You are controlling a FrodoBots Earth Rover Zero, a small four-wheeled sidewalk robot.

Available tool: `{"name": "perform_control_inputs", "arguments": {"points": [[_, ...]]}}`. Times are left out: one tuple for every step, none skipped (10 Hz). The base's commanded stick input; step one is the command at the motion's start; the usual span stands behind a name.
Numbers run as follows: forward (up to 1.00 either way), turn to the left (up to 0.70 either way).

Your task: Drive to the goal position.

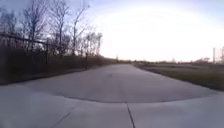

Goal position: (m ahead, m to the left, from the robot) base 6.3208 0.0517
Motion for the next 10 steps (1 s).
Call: {"name": "perform_control_inputs", "arguments": {"points": [[1.00,0.01],[1.00,0.01],[1.00,0.01],[1.00,0.01],[1.00,0.01],[1.00,0.01],[1.00,0.01],[1.00,0.01],[1.00,0.01],[1.00,0.01]]}}
